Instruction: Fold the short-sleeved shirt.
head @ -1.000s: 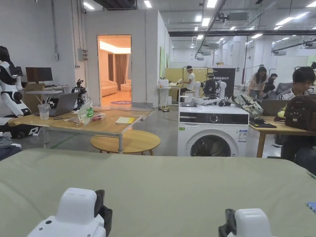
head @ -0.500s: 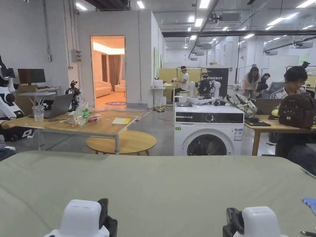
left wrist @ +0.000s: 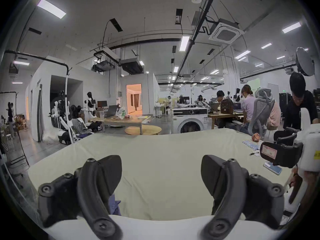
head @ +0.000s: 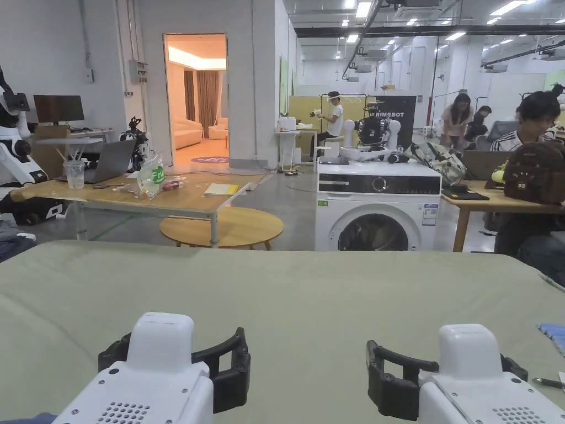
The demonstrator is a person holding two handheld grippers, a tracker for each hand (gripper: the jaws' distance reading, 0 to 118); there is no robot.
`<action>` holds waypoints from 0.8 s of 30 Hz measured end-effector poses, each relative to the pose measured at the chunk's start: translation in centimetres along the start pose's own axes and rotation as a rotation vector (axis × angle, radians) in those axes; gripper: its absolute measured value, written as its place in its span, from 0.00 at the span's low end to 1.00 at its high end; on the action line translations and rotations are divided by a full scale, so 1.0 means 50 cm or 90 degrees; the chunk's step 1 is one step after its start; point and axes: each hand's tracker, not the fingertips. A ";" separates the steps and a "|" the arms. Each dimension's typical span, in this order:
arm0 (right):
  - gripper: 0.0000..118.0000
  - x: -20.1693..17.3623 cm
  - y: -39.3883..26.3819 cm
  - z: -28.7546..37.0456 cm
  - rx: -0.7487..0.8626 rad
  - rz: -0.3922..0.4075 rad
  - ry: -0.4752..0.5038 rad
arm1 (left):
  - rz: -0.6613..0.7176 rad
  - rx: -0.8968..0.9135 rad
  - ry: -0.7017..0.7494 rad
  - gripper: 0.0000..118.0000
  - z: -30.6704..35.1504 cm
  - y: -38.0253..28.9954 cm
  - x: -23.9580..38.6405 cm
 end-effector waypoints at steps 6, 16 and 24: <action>0.92 -0.002 0.005 0.000 0.003 0.009 -0.010 | 0.015 0.029 -0.002 0.81 0.011 0.008 -0.007; 0.92 -0.009 0.006 0.004 0.005 0.030 0.006 | 0.030 0.037 -0.010 0.81 0.017 0.009 -0.019; 0.92 0.000 0.009 0.005 0.008 0.007 0.002 | 0.025 0.042 -0.002 0.81 0.023 0.011 -0.020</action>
